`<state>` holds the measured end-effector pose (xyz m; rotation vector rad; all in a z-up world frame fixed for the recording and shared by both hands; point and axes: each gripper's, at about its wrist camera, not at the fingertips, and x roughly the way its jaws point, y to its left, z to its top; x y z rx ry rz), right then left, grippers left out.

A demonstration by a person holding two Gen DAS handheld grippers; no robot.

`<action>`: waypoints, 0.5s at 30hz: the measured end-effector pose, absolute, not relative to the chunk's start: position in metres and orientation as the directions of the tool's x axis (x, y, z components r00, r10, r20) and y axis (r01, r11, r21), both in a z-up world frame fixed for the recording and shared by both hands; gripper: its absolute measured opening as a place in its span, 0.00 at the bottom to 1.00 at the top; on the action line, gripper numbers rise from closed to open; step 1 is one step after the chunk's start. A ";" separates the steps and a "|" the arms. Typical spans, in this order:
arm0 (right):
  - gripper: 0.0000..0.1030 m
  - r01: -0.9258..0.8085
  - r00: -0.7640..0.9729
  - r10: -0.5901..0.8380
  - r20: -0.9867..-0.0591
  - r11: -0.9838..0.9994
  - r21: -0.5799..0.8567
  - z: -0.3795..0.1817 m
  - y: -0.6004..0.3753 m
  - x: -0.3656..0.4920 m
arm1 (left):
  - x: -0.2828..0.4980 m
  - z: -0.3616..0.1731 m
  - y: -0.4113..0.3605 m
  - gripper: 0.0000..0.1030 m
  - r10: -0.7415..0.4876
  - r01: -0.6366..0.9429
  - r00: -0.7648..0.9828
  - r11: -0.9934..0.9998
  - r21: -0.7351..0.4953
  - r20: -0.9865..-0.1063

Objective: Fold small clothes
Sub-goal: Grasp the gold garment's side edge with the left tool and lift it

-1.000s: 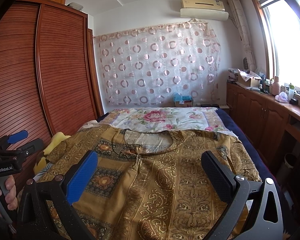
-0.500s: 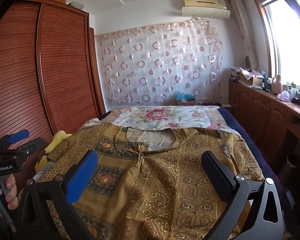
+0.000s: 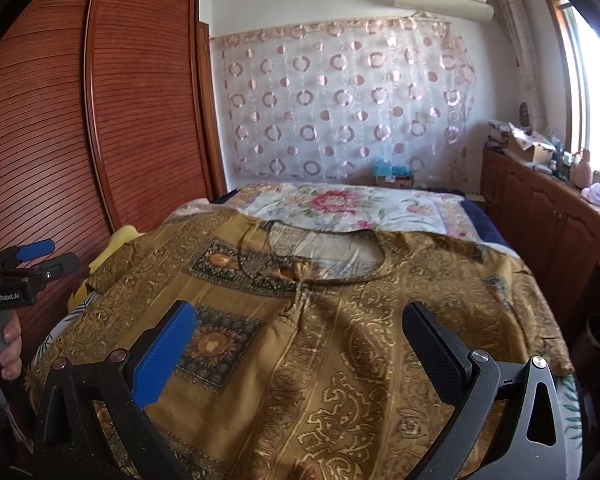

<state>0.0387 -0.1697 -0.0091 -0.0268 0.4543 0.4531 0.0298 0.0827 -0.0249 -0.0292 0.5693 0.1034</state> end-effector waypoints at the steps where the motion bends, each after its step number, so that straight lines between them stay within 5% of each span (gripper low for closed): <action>1: 1.00 -0.440 0.793 0.426 -0.436 0.895 0.074 -0.010 -0.167 0.042 | 0.030 -0.028 0.084 1.00 0.096 -0.110 0.835 0.994 0.006 -0.542; 9: 1.00 -0.482 0.755 0.453 -0.475 0.874 0.067 -0.014 -0.156 0.058 | 0.047 -0.055 0.133 1.00 0.104 -0.138 0.782 0.990 -0.007 -0.614; 15: 1.00 -0.511 0.717 0.468 -0.516 0.857 0.067 -0.013 -0.153 0.066 | 0.065 -0.085 0.164 0.76 0.054 -0.129 0.715 0.990 -0.055 -0.697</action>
